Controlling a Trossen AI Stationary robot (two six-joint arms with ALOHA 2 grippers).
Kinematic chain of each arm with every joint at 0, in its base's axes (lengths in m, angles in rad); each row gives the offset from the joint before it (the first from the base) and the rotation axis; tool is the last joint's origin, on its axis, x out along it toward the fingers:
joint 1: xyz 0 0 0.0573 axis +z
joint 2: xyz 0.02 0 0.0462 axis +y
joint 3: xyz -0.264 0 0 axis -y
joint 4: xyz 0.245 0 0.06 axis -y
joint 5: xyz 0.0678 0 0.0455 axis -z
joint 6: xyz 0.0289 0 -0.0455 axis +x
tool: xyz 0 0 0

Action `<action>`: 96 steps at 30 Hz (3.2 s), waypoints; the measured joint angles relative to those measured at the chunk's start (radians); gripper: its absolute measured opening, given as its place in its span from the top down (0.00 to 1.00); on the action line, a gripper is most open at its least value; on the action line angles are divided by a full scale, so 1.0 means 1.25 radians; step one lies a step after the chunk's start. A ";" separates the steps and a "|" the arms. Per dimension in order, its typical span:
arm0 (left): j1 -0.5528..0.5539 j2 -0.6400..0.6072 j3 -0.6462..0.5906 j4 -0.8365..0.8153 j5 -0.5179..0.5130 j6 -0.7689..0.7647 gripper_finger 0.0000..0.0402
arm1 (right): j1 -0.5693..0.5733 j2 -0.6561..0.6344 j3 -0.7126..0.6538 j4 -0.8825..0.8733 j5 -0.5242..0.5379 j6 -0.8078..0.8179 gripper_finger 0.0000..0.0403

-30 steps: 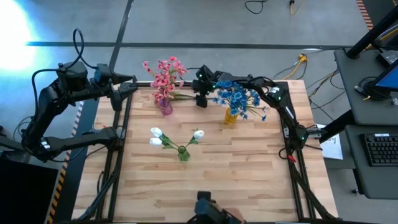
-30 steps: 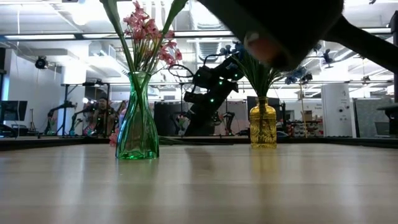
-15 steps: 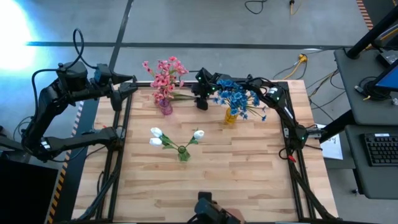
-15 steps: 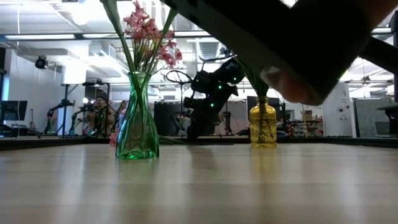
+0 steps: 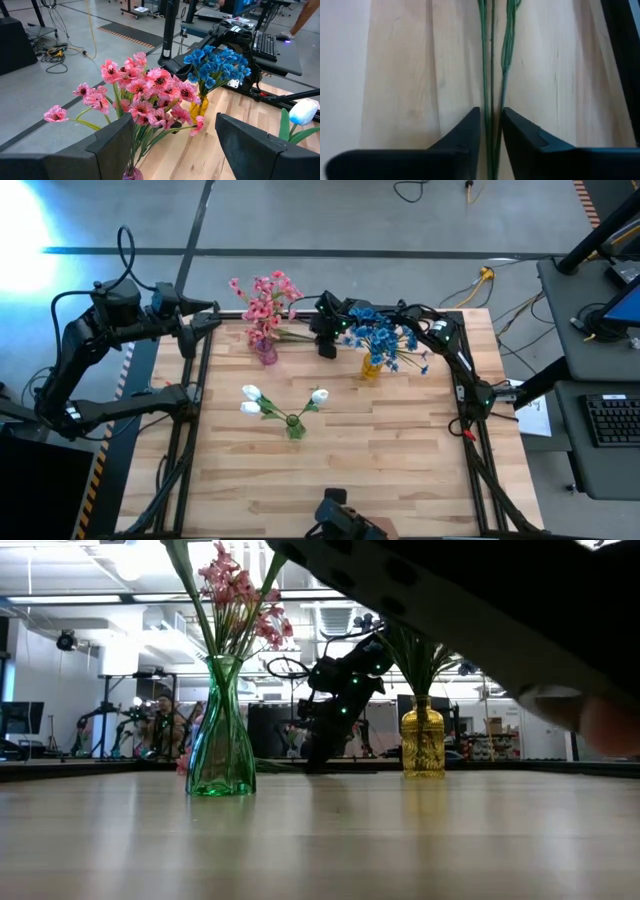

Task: Sort flowers into vase by color
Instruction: Put the pink flowers into the pink vase

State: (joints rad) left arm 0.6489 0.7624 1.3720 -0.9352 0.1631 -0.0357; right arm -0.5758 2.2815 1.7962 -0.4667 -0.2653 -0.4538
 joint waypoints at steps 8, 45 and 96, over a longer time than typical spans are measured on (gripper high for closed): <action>0.000 0.000 0.000 0.000 0.000 0.000 0.33 | 0.000 -0.001 0.000 -0.012 0.040 -0.030 0.97; 0.000 0.000 0.000 0.000 0.000 0.000 0.33 | -0.025 -0.022 0.289 -0.106 0.132 0.078 0.98; -0.053 0.101 -0.002 0.182 0.030 0.096 0.33 | -0.069 -0.442 0.445 -0.049 -0.134 0.210 0.98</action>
State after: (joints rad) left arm 0.5827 0.8889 1.3700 -0.7079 0.2008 0.0843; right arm -0.6619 1.7292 2.3527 -0.5281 -0.4333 -0.1913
